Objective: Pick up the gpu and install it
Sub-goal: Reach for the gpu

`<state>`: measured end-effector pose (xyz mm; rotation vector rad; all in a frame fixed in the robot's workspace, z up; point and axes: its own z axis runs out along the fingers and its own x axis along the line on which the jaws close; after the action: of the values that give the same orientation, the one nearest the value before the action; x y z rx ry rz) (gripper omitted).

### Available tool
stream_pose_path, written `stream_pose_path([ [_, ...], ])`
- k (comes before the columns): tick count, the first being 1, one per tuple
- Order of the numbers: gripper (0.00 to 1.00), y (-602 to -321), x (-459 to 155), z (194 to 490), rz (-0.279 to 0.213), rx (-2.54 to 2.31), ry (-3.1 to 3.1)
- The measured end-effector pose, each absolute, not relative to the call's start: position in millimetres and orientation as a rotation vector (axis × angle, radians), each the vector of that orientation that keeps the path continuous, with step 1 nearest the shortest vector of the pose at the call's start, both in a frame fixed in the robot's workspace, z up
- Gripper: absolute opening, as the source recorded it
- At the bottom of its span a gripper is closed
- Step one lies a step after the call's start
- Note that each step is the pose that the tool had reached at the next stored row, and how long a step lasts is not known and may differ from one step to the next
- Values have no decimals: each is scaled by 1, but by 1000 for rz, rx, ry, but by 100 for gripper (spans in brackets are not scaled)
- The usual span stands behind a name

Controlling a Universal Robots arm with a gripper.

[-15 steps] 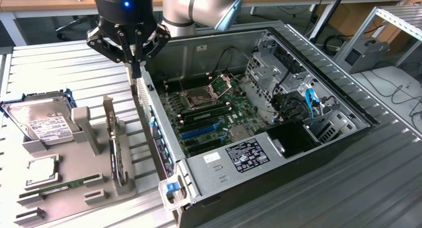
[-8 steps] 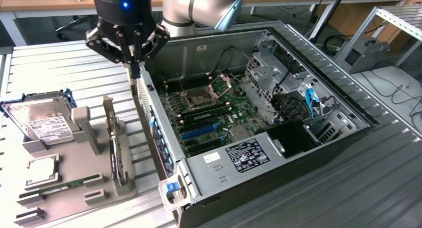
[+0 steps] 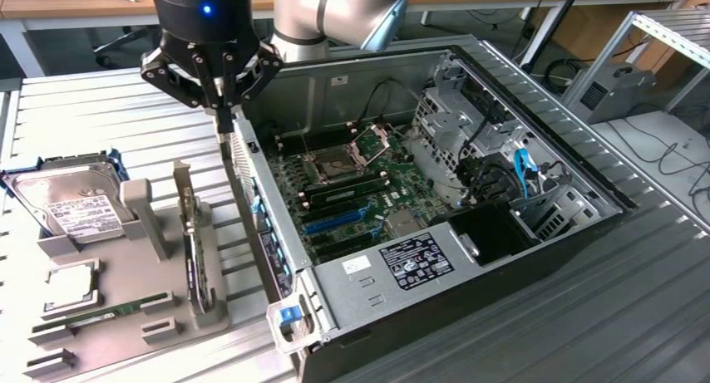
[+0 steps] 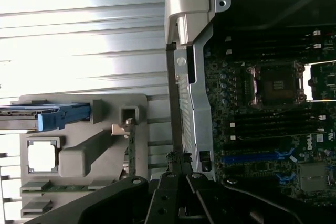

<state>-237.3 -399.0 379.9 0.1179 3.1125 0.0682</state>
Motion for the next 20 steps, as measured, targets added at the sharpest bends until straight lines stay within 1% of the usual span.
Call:
stream_pose_path([
  [20,11,-399,-249,377,67,118,3112],
])
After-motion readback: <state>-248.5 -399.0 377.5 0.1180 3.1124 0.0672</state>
